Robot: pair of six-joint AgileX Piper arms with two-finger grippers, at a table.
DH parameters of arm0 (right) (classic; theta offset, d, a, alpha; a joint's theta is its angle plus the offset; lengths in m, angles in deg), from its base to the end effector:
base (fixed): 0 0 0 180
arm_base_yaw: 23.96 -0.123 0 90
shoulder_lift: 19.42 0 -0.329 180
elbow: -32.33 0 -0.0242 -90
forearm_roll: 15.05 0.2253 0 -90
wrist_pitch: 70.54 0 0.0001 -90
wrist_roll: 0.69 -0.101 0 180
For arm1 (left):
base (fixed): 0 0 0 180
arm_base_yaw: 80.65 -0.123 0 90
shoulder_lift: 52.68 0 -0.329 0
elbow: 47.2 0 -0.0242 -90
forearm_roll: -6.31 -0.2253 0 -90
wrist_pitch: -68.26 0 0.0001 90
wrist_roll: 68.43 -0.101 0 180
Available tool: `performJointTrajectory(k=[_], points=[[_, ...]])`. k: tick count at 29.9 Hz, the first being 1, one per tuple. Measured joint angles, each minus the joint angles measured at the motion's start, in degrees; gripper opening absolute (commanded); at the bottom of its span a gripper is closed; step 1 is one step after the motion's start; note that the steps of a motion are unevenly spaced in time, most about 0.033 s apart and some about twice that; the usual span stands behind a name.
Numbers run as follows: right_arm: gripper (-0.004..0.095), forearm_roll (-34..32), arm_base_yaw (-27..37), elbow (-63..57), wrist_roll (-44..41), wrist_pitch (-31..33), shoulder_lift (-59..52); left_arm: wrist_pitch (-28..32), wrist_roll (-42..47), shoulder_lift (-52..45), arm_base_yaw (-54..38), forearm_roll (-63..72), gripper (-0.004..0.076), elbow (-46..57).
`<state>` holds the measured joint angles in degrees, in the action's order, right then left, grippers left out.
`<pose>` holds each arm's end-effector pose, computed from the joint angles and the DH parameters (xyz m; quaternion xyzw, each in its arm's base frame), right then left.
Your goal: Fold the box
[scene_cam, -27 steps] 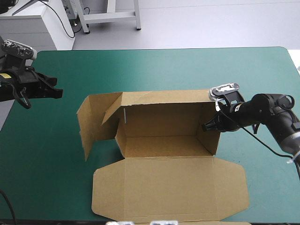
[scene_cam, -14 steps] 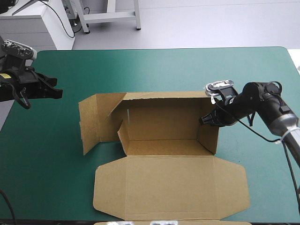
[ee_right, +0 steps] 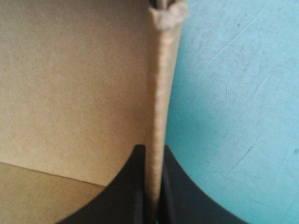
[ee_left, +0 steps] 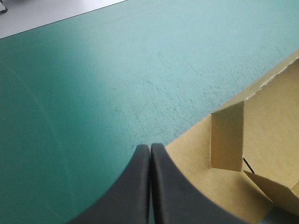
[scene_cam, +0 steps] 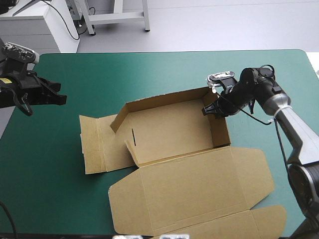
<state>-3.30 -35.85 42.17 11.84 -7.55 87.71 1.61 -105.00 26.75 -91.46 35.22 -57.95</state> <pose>0.3462 0.0916 0.3396 -0.1778 0.9643 0.0969 0.1709 0.2122 -0.0051 0.4897 0.1953 0.8741 -0.0807 0.4373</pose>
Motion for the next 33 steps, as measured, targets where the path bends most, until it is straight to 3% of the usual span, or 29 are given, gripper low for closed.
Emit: performJointTrajectory(k=[17, 20, 23, 28, 30, 33], points=[[-0.0017, -0.29, -0.11, 4.39, -1.89, -1.23, 7.36, 0.00, 0.00, 0.00, 0.00, 0.00, -0.0009, 0.00], [0.0021, -0.62, -0.11, 4.39, -2.07, -1.43, 7.36, 0.00, 0.00, 0.00, 0.00, 0.00, -0.0009, 0.00], [0.0161, -0.86, -0.11, 4.39, -1.87, -1.48, 7.36, 0.00, 0.00, 0.00, 0.00, 0.00, -0.0009, 0.00], [0.0583, -2.79, -0.11, 4.26, -0.57, -0.16, 7.83, -0.61, 0.00, 0.00, 0.00, 0.00, -0.0009, 0.00], [0.0696, -3.14, -0.11, 4.00, -0.33, 0.39, 8.04, -0.94, 0.00, 0.00, 0.00, 0.00, -0.0009, 0.00], [0.0734, -3.41, -0.11, 3.95, 0.49, 0.97, 7.84, -1.28, 0.00, 0.00, 0.00, 0.00, -0.0009, 0.00]])
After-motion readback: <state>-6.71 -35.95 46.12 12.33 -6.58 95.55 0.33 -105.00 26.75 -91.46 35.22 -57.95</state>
